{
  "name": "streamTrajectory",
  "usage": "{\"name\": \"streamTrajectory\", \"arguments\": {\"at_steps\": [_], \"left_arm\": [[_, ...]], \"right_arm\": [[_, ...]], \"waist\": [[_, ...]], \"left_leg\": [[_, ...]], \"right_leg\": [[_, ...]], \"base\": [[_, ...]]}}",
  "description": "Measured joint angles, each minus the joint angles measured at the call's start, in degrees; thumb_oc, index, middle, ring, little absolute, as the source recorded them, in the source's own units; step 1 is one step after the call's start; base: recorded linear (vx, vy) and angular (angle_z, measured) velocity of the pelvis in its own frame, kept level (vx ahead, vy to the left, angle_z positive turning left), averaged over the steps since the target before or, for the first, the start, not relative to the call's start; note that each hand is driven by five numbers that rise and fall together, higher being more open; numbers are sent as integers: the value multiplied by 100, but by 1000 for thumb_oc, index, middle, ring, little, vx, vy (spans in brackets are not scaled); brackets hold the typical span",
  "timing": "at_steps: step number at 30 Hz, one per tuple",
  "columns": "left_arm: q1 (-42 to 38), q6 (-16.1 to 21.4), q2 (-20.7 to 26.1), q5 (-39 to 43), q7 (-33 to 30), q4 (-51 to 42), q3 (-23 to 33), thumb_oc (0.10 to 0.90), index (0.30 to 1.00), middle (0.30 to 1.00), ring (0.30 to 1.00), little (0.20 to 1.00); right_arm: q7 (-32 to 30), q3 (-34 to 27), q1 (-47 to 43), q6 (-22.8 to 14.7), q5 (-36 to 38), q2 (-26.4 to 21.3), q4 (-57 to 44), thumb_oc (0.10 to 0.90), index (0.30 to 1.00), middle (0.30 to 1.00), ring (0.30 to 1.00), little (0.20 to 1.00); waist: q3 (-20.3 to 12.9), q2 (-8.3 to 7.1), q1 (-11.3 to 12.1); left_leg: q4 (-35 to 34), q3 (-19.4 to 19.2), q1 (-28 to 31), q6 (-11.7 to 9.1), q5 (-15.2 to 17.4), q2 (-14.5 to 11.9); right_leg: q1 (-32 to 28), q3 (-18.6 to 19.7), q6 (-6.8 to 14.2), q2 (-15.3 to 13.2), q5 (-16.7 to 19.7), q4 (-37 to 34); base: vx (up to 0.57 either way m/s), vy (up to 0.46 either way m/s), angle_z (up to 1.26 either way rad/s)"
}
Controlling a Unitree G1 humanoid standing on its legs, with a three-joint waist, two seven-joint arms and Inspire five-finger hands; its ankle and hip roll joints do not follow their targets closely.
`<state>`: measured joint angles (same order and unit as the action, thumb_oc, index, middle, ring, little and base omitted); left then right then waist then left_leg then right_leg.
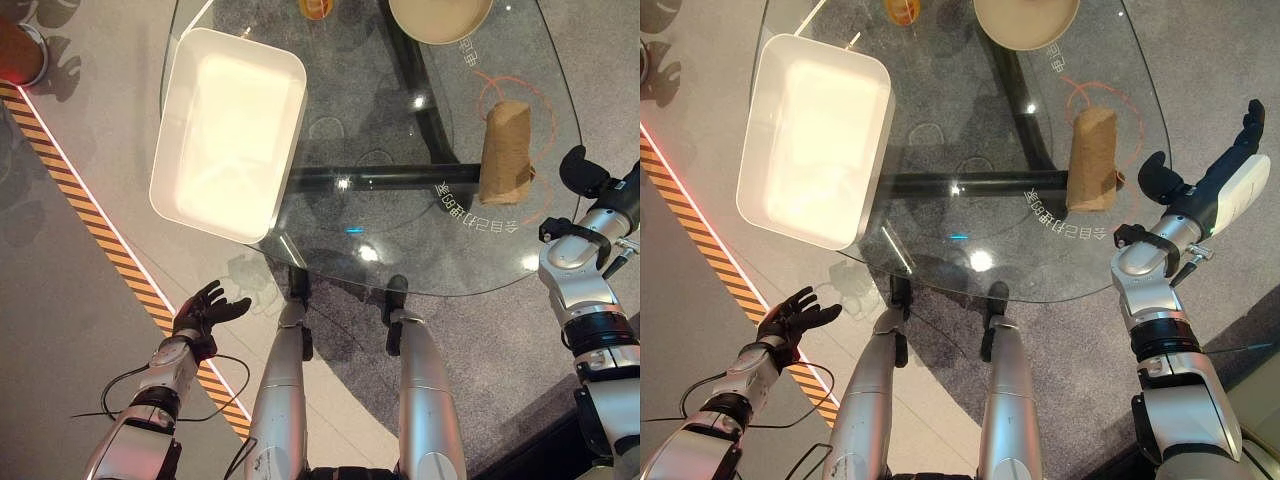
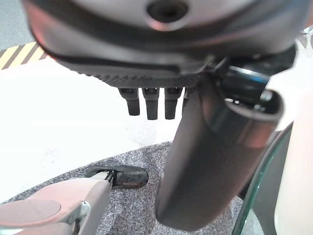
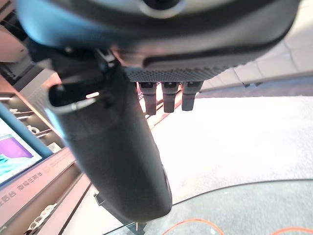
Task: Wipe the table with a cloth and put it in the basket.
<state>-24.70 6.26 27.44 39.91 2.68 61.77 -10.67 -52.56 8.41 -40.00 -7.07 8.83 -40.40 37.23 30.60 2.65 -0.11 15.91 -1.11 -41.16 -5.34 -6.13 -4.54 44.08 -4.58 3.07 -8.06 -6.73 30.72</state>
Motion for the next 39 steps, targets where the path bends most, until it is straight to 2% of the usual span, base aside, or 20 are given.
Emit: {"name": "streamTrajectory", "arguments": {"at_steps": [6,11,15,20,30,39], "left_arm": [[3,40,-19,-1,-5,-10,5,800,900,900,900,900],[20,41,-82,-4,-120,-128,14,800,900,900,900,900],[23,41,-199,-5,-128,-167,13,800,900,900,900,900],[26,41,-276,-8,-181,-177,11,800,900,900,900,900],[34,43,-283,-14,-191,-171,11,800,900,900,900,900],[35,56,-325,-16,-191,-161,9,800,900,900,900,900]], "right_arm": [[-18,-1,27,46,5,2,-76,800,900,900,900,900],[-12,1,143,56,1,49,-521,800,900,900,900,900],[43,28,143,95,-37,275,-713,800,900,900,900,900],[245,227,136,162,-224,473,-749,800,900,900,900,900],[417,453,120,217,-212,549,-748,800,900,900,900,900],[513,565,119,221,91,852,-648,800,900,900,900,900]], "waist": [[0,0,-19],[0,0,-32],[0,0,-34],[0,0,-18],[0,2,-1],[-1,13,-2]], "left_leg": [[-2,-2,7,5,-4,-1],[-30,-13,12,10,-8,-1],[-57,-22,25,15,-12,1],[-94,-34,50,19,-18,5],[-107,-68,98,20,-23,5],[-129,-98,214,19,-23,-1]], "right_leg": [[1,1,0,2,1,2],[10,10,0,3,1,-8],[13,15,0,1,1,-13],[14,23,1,-3,1,-3],[-7,43,1,-10,1,13],[-91,67,0,-9,2,11]], "base": [[0,0,0],[0,0,0],[0,0,0],[0,0,0],[0,0,0],[0,0,0]]}}
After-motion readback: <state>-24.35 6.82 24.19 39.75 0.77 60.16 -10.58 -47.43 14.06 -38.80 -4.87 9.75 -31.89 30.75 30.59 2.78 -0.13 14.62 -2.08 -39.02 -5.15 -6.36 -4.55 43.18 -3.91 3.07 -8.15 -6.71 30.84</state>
